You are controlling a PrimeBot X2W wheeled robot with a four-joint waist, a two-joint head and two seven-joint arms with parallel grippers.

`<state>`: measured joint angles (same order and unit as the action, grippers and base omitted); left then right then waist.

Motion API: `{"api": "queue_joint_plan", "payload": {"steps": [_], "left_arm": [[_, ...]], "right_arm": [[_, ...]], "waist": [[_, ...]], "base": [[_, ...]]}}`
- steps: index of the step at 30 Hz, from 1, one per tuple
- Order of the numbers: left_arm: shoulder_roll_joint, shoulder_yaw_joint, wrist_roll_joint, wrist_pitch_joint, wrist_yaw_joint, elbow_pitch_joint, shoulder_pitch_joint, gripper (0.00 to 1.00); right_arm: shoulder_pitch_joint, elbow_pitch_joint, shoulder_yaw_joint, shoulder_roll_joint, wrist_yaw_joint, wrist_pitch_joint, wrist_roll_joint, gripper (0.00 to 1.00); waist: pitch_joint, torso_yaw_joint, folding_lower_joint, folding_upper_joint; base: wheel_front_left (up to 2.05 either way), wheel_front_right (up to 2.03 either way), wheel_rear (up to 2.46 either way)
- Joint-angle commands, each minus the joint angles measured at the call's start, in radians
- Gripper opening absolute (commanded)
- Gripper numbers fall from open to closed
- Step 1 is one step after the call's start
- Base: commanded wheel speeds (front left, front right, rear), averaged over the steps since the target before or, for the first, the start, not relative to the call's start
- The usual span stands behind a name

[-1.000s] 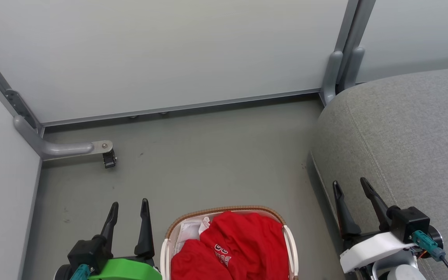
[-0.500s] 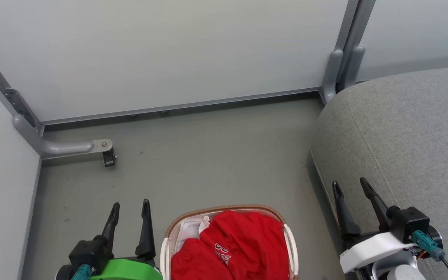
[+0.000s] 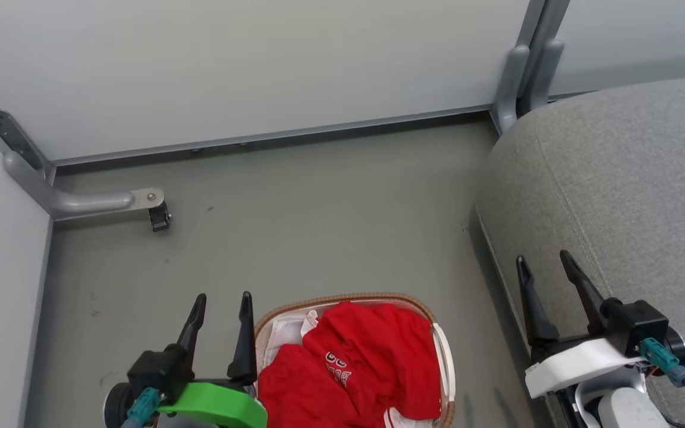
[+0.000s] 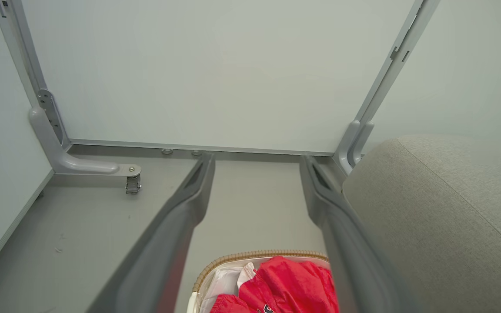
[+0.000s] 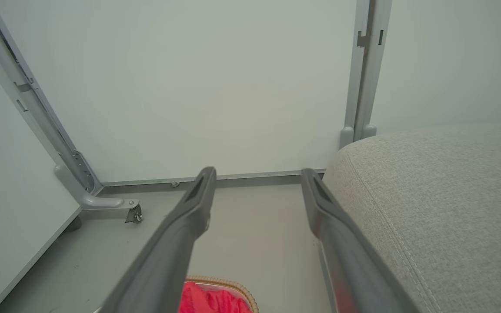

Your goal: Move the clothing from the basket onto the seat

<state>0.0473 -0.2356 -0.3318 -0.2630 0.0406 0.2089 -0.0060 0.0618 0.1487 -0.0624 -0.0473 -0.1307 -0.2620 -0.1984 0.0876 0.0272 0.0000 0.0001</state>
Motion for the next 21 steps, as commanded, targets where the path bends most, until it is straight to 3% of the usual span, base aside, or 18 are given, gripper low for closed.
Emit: {"api": "queue_joint_plan", "payload": {"steps": [1, 11, 21], "left_arm": [[0.006, -0.014, 0.016, -0.002, 0.008, 0.013, -0.029, 1.0], [0.006, -0.174, 0.056, -0.002, 0.04, 0.233, -0.24, 1.0], [0.006, -0.407, 0.072, -0.002, 0.066, 0.558, -0.456, 1.0]], "right_arm": [[0.018, -0.011, 0.006, -0.006, 0.0, -0.005, 0.01, 1.0], [0.109, -0.057, 0.064, -0.005, 0.0, -0.005, 0.038, 1.0], [0.209, -0.095, 0.089, -0.005, 0.0, -0.004, 0.023, 1.0]], "waist": [[0.053, -0.01, 0.0, -0.0001], [0.243, -0.042, 0.0, -0.0001], [0.412, -0.09, 0.0, -0.0001]], "base": [[0.0, 0.0, 0.0], [0.0, 0.0, 0.0], [0.0, 0.0, 0.0]]}}
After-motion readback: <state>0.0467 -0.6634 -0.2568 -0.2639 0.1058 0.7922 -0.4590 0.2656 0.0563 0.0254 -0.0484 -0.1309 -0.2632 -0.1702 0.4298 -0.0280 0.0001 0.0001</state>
